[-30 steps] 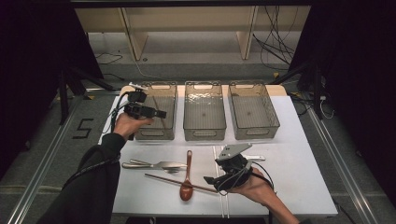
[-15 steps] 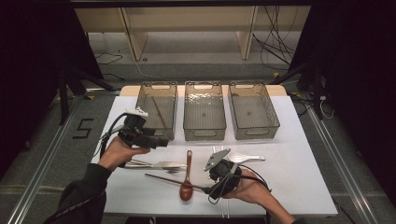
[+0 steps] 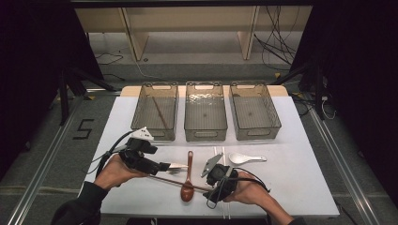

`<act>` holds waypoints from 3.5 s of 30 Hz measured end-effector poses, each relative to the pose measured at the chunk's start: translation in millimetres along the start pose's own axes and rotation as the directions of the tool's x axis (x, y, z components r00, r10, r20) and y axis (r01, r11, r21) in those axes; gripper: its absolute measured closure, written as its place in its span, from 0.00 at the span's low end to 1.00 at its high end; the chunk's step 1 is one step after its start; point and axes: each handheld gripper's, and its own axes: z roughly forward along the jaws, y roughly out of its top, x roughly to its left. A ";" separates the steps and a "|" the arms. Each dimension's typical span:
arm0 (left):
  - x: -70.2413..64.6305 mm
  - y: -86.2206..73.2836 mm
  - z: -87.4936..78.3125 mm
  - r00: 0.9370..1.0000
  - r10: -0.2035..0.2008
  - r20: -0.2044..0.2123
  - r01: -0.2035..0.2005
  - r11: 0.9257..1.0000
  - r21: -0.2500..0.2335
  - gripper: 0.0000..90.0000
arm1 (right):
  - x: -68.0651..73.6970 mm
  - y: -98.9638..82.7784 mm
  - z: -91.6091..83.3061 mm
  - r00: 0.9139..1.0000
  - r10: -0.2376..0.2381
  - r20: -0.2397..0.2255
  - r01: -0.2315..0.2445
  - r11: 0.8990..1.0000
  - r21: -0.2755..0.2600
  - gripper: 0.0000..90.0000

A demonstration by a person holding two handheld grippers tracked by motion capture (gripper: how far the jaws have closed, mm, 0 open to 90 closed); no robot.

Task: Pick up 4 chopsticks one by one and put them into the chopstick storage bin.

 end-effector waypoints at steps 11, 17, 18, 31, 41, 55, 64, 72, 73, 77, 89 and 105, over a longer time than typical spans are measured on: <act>-13.5 -9.3 7.2 0.997 0.073 0.012 -0.074 0.996 0.050 0.17 | -1.5 3.2 10.4 0.999 -0.039 -0.003 0.039 0.997 0.070 0.60; -16.6 -11.8 11.5 0.994 0.107 0.025 -0.109 0.990 0.092 0.17 | -1.0 6.4 13.8 0.998 -0.062 0.000 0.061 0.991 0.122 0.71; -16.8 -12.3 12.7 0.995 0.100 0.028 -0.102 0.990 0.094 0.17 | -1.3 6.9 13.6 0.998 -0.065 -0.006 0.066 0.989 0.130 0.73; -16.5 -15.7 20.7 0.992 0.114 0.051 -0.120 0.982 0.143 0.17 | -1.0 10.6 21.6 0.990 -0.139 -0.009 0.139 0.974 0.178 0.93; -22.6 -16.5 25.4 0.979 0.189 0.072 -0.199 0.962 0.185 0.20 | 2.1 11.7 4.7 0.982 -0.189 -0.019 0.190 0.974 0.122 0.94; -39.5 -16.9 45.0 0.942 0.314 0.118 -0.335 0.900 0.280 0.37 | 13.0 17.1 -8.5 0.965 -0.261 -0.009 0.260 0.961 0.094 0.94; -44.6 -16.2 49.1 0.918 0.368 0.144 -0.395 0.869 0.297 0.55 | 16.9 17.9 -7.6 0.956 -0.293 -0.027 0.294 0.951 0.092 0.94; -46.2 -15.9 51.6 0.908 0.379 0.175 -0.417 0.851 0.320 0.71 | 18.3 18.3 -7.6 0.954 -0.299 -0.028 0.300 0.950 0.086 0.94; -46.0 -15.7 51.6 0.909 0.377 0.180 -0.416 0.850 0.323 0.74 | 18.4 18.3 -7.5 0.953 -0.301 -0.028 0.302 0.950 0.083 0.94; -44.4 -14.8 51.5 0.916 0.355 0.186 -0.399 0.854 0.334 0.81 | 18.7 18.5 -8.2 0.951 -0.306 -0.029 0.308 0.948 0.082 0.94; -46.8 -15.4 50.7 0.905 0.352 0.241 -0.418 0.841 0.342 0.90 | 14.0 17.3 -10.0 0.957 -0.289 0.002 0.289 0.956 0.057 0.84; -23.9 -11.7 36.5 0.959 0.262 0.105 -0.281 0.909 0.306 0.93 | -17.1 -2.8 -46.0 0.994 -0.037 0.099 0.048 0.992 -0.115 0.40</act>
